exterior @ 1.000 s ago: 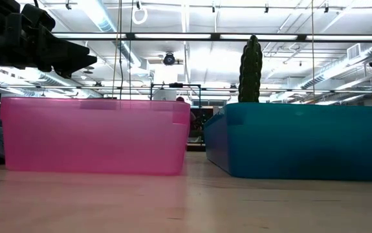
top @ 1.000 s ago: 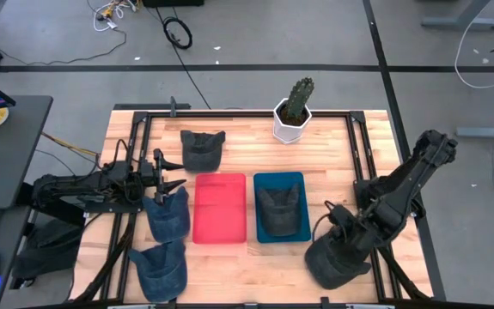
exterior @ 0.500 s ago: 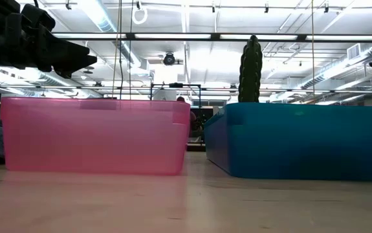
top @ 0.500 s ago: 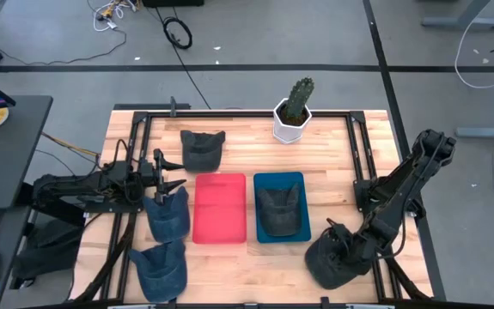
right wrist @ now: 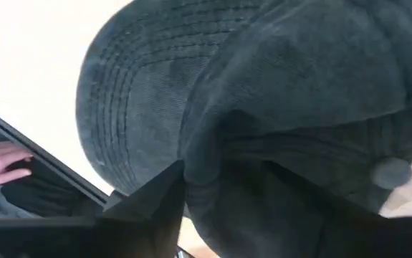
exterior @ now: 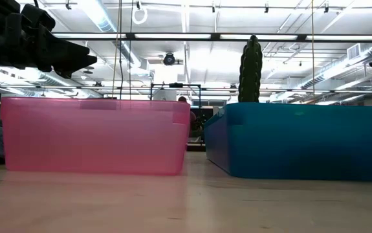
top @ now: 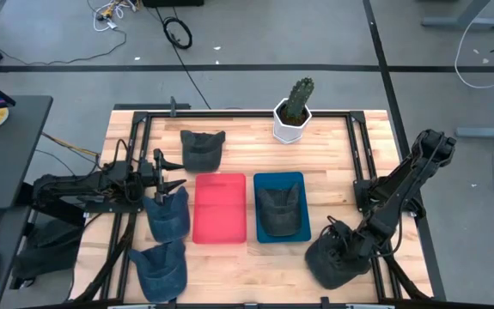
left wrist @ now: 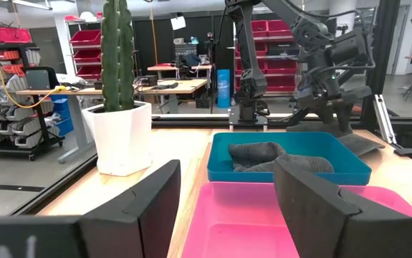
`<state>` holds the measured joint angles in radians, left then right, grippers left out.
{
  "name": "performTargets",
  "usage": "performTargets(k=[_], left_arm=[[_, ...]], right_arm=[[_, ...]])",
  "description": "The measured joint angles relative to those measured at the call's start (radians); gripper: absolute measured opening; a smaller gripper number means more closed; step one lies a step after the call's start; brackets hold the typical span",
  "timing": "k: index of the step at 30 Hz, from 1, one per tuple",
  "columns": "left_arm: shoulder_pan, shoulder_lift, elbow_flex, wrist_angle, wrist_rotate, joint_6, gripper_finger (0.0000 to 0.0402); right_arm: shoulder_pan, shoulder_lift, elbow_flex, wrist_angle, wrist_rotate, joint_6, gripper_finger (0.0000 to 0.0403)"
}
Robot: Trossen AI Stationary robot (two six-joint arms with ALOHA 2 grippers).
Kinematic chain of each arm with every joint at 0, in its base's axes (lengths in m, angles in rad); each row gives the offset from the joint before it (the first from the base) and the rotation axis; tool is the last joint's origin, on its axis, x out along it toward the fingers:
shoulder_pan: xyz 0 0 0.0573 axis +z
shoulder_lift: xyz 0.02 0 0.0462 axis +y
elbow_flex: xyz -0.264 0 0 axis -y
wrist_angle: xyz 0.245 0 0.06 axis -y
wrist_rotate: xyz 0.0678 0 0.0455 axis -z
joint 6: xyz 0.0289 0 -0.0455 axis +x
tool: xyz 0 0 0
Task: Pick & Place hat
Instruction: Put the bottom gray cap into the bin
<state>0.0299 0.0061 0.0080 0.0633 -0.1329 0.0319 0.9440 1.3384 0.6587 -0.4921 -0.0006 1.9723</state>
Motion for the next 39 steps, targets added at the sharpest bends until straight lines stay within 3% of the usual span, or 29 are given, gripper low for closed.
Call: performTargets(k=[7, 20, 25, 35, 39], left_arm=[[0.000, 0.000, 0.000, 0.000, 0.000, 0.000, 0.0227], [0.000, 0.000, 0.000, 0.000, 0.000, 0.000, 0.0227], [0.000, 0.000, 0.000, 0.000, 0.000, 0.000, 0.0227], [0.000, 0.000, 0.000, 0.000, 0.000, 0.000, 0.0227], [0.000, 0.000, 0.000, 0.000, 0.000, 0.000, 0.0227]], right_arm=[[0.000, -0.001, -0.040, 0.126, -0.025, -0.017, 0.0016], [-0.020, -0.100, 0.021, 0.185, -0.071, -0.341, 0.0006], [-0.069, -0.139, 0.121, 0.189, -0.071, -0.562, 0.0004], [-0.272, -0.143, 0.416, -0.246, -0.031, -1.087, 0.0002], [-0.366, -0.143, 0.467, -0.318, 0.001, -1.318, 0.0002]])
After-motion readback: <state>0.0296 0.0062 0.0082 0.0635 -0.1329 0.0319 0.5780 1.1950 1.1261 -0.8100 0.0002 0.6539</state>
